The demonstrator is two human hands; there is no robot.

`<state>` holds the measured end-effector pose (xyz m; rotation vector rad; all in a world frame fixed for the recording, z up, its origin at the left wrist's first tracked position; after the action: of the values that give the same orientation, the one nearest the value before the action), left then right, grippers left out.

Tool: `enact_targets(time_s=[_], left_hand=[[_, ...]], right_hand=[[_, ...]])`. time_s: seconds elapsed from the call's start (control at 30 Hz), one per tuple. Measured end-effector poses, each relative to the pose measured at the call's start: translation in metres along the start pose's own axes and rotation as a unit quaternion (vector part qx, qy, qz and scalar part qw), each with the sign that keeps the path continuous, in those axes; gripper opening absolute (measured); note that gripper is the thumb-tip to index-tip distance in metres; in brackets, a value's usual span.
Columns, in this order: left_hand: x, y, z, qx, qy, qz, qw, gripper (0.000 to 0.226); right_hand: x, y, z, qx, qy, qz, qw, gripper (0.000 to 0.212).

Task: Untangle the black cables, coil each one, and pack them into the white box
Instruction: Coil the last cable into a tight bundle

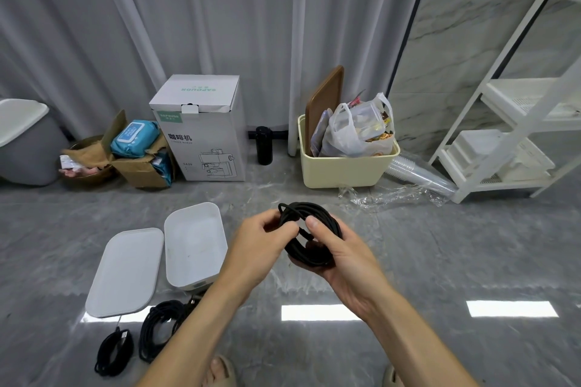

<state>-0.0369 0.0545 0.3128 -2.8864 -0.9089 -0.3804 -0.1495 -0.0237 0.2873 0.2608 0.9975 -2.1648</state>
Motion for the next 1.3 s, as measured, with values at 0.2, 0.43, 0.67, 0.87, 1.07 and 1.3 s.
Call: enact_targets(time_s=[0.2,0.43,0.67,0.87,1.07,1.3], left_hand=[[0.001,0.000,0.002,0.030,-0.054,-0.005,0.998,0.016],[0.002,0.002,0.006,0.067,-0.141,0.005,0.988,0.048],[-0.005,0.005,0.009,0.071,-0.228,0.048,0.970,0.055],[0.001,0.002,0.010,0.036,-0.011,-0.095,0.995,0.025],[-0.006,-0.004,0.003,0.033,-0.004,-0.035,0.999,0.041],[-0.007,0.000,0.006,0.093,-0.111,-0.011,0.989,0.031]], right_hand=[[-0.004,-0.002,0.000,-0.022,-0.007,0.022,0.999,0.029],[-0.007,-0.005,0.000,-0.069,0.066,0.074,0.993,0.034],[-0.006,0.000,0.001,-0.024,0.041,0.048,0.998,0.017],[-0.001,0.003,0.002,0.058,-0.013,-0.024,0.998,0.018],[-0.006,-0.002,0.002,0.130,-0.100,-0.047,0.985,0.021],[-0.008,-0.003,0.001,0.133,-0.130,-0.038,0.982,0.020]])
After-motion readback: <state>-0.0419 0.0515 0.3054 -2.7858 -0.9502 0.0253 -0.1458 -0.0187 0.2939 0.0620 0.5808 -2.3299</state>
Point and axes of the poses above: each hand's wrist, its own y-axis towards the middle knuckle, its own x-axis out of the back of the hand, z = x × y, the point moved 3 cm from there along y, towards the middle knuckle, and after that the axes turned 14 degrees about -x, right-handed, at the moved point
